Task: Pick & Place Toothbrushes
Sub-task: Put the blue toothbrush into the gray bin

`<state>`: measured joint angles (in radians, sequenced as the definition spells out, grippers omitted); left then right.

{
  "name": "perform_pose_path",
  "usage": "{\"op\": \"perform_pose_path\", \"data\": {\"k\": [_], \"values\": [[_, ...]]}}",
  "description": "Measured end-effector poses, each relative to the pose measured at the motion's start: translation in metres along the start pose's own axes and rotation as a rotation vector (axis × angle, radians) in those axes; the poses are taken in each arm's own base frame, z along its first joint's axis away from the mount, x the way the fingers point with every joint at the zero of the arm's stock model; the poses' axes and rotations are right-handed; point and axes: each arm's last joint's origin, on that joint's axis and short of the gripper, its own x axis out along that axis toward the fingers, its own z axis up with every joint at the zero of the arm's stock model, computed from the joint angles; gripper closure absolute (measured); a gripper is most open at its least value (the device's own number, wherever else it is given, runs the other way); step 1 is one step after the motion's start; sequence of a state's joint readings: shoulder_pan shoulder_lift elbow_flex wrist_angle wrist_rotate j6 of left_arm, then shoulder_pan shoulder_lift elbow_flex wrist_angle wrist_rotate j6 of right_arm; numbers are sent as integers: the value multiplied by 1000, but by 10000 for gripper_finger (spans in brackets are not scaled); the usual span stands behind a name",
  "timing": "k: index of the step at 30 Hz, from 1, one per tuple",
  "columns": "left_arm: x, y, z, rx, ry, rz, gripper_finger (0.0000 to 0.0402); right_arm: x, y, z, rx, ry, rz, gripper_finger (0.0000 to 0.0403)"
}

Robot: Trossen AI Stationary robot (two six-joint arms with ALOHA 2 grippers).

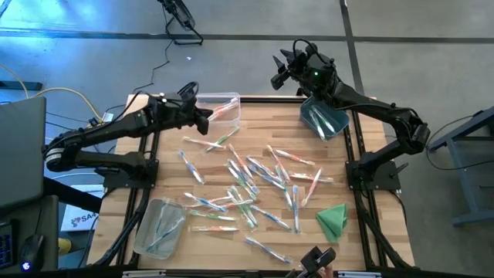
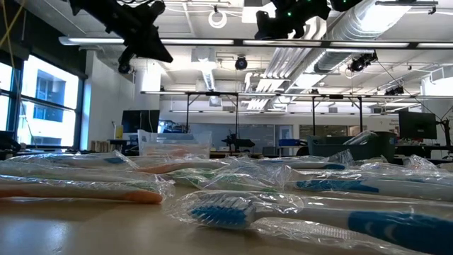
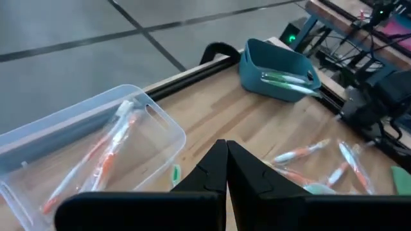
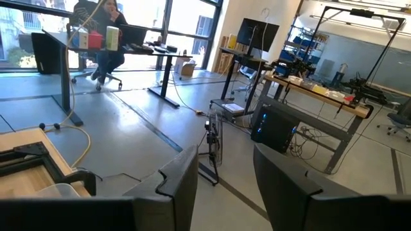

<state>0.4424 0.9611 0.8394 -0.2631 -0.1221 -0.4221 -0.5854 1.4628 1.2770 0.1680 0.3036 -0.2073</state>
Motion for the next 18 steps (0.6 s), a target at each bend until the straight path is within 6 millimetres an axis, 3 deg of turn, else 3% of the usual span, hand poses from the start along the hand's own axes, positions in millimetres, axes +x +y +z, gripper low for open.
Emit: {"op": "perform_pose_path", "data": {"k": [18], "values": [[0,0,0,13,9,-17,401,0,0,0,-3,0,0,259]]}}
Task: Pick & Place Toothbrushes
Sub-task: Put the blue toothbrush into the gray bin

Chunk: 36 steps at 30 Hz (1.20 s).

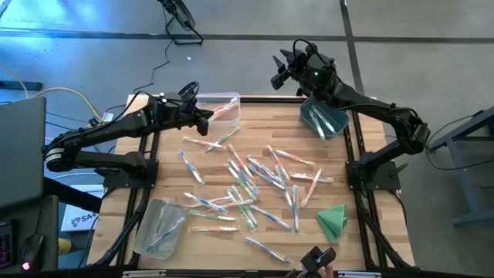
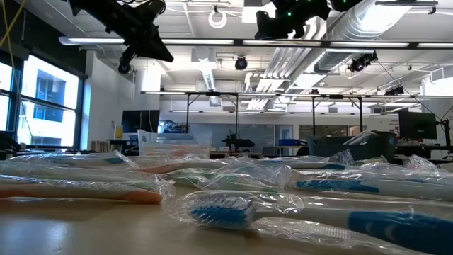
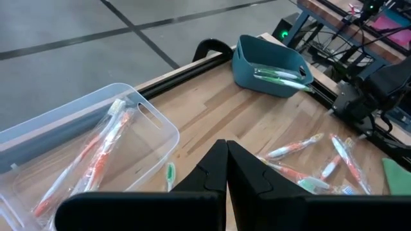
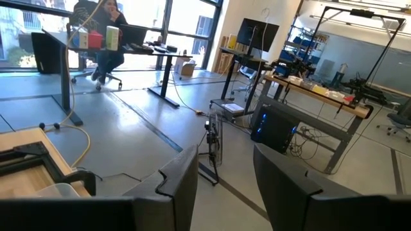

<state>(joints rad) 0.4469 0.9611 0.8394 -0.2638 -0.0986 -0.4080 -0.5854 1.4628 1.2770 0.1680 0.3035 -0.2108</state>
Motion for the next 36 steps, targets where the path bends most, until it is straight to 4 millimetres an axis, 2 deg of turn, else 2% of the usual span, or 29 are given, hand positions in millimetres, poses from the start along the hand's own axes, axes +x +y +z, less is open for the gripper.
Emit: {"op": "perform_pose_path", "data": {"k": [9,22,36], "values": [[2,-2,4,-4,-40,-19,401,0,0,0,-3,0,0,259],[25,-3,-1,7,-6,-23,401,0,0,0,-82,2,-9,259],[26,-3,-1,10,-8,-24,401,1,-4,-1,-74,5,-20,259]]}}
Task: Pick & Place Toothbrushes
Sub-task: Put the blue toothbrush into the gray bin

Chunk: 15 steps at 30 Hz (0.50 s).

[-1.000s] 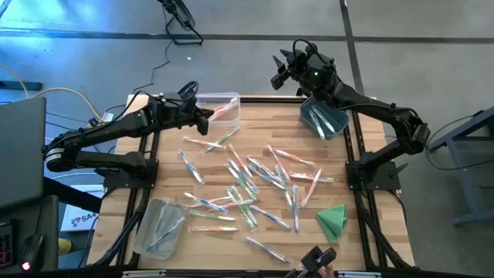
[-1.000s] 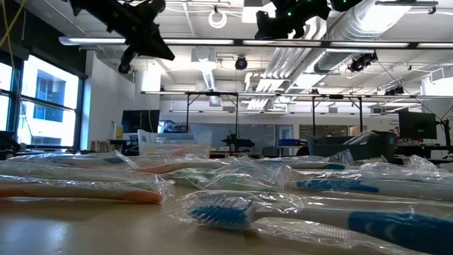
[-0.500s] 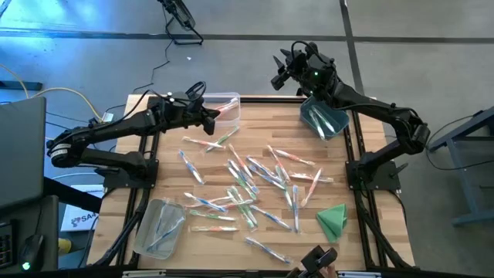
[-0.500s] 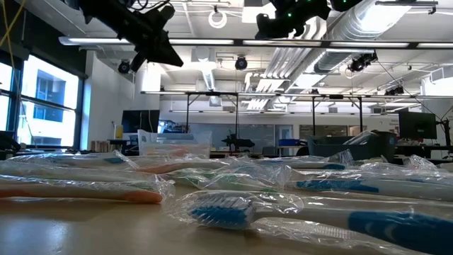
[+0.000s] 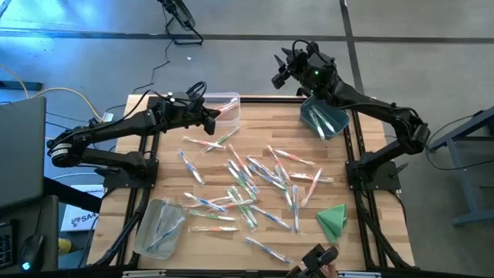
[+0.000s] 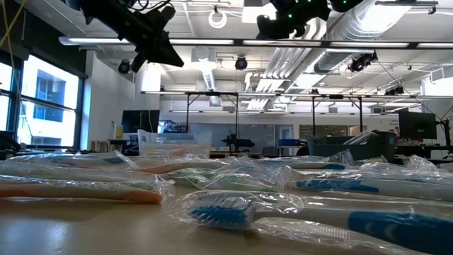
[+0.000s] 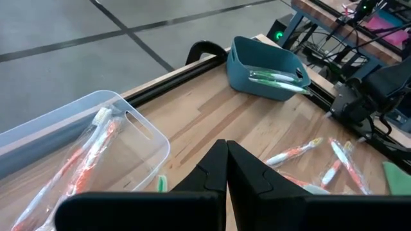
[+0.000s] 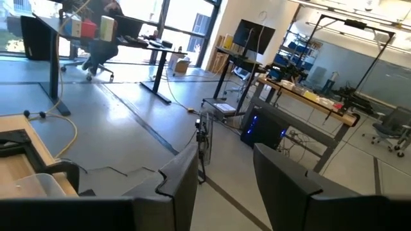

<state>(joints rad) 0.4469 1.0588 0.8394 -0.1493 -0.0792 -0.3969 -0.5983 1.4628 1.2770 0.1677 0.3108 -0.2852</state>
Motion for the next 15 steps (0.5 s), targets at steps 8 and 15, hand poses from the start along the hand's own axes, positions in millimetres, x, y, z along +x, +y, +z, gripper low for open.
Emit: {"op": "perform_pose_path", "data": {"k": [8,15], "values": [[0,0,0,10,2,-2,401,0,0,0,0,-1,1,259],[0,0,0,76,1,-1,401,0,1,-2,72,22,7,259]]}}
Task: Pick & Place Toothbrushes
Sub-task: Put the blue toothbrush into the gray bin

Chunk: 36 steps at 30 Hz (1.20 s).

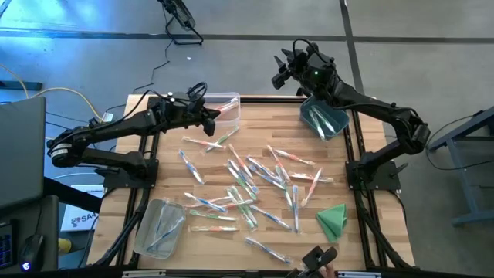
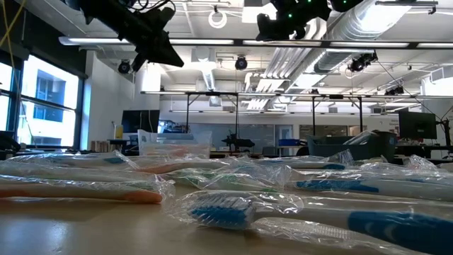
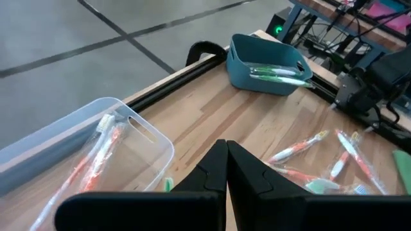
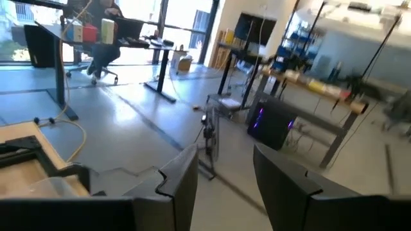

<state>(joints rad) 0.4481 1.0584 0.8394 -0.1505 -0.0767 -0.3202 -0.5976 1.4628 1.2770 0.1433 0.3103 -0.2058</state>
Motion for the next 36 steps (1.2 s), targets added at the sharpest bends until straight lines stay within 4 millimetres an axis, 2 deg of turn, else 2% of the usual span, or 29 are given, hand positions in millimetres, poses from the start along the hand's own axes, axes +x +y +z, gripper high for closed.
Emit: {"op": "perform_pose_path", "data": {"k": [7,14,19,29,36], "values": [[-6,14,9,3,-52,31,401,-1,3,-16,64,157,22,259],[-43,35,26,50,-175,121,401,-7,13,-26,97,281,58,259],[-64,39,30,67,-220,131,401,-12,22,-31,111,347,83,259],[-63,39,30,97,-216,115,401,-23,41,-36,58,431,151,259],[-63,39,30,122,-216,119,401,-33,46,-49,-12,579,182,259]]}}
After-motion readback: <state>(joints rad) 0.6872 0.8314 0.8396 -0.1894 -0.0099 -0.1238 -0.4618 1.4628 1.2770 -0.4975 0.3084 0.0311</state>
